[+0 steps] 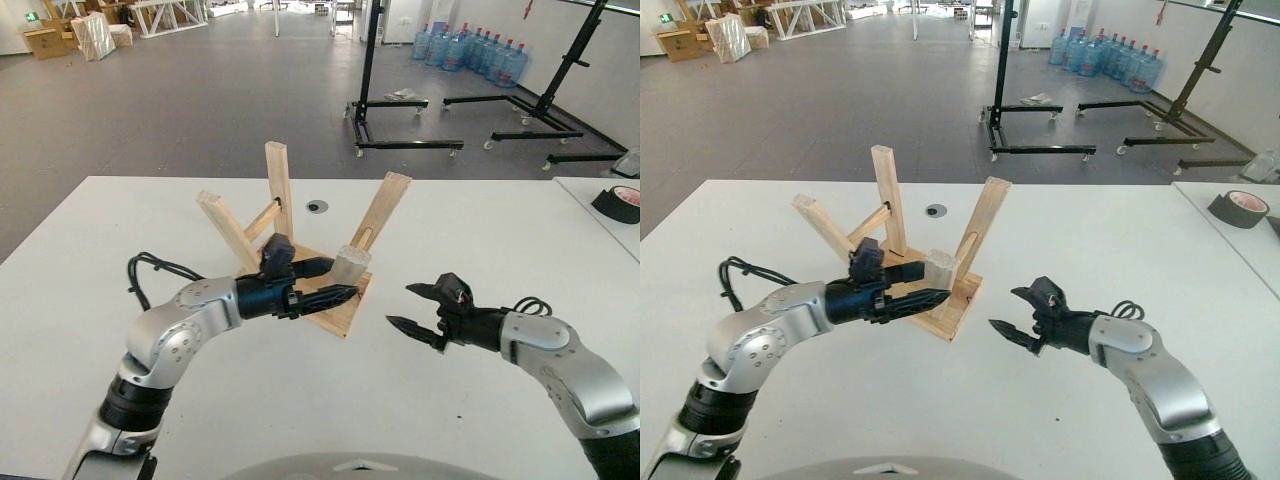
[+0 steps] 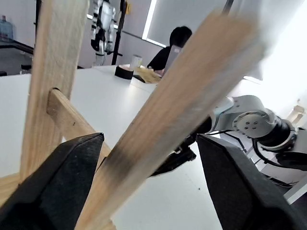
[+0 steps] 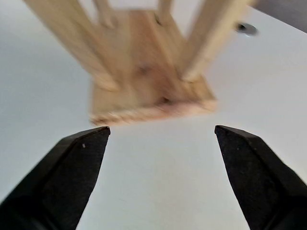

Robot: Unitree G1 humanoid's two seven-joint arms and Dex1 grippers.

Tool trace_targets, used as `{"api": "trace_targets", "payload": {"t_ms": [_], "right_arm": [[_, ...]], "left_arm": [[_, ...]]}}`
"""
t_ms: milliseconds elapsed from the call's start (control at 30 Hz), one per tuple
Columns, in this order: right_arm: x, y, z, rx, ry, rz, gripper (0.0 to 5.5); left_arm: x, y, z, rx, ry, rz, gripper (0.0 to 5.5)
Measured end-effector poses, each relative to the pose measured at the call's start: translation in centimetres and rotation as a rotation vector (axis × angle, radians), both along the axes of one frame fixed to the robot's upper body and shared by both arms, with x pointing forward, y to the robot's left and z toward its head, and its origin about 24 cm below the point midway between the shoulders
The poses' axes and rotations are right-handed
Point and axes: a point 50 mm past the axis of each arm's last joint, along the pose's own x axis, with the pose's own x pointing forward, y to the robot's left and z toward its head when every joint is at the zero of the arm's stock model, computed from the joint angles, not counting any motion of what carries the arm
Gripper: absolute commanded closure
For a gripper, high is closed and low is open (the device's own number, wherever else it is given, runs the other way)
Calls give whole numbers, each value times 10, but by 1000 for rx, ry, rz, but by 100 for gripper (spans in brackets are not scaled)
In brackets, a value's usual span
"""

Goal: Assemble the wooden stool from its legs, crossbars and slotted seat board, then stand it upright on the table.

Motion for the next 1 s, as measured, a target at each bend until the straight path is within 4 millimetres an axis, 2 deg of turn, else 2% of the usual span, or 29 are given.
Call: {"api": "trace_targets", "payload": {"t_ms": [100, 200, 367, 433, 533, 767, 1000], "right_arm": [[-3, 17, 1, 94, -6, 2, 146], [-4, 40, -9, 163, -9, -45, 146], [-8, 82, -15, 283, -13, -60, 146], [-2, 90, -14, 302, -72, -144, 146], [7, 95, -14, 306, -138, -271, 146], [12, 103, -18, 309, -211, -492, 146], [16, 77, -18, 257, -295, -637, 146]], "left_arm": [[0, 25, 10, -39, -19, 73, 196], [1, 47, 17, -36, -45, 146, 196], [8, 70, 19, -39, -47, 238, 196], [11, 72, 17, -35, -38, 246, 196], [13, 72, 19, -32, -50, 234, 196], [13, 70, 19, -30, -51, 221, 196], [7, 77, 12, 3, -55, 226, 196]]}}
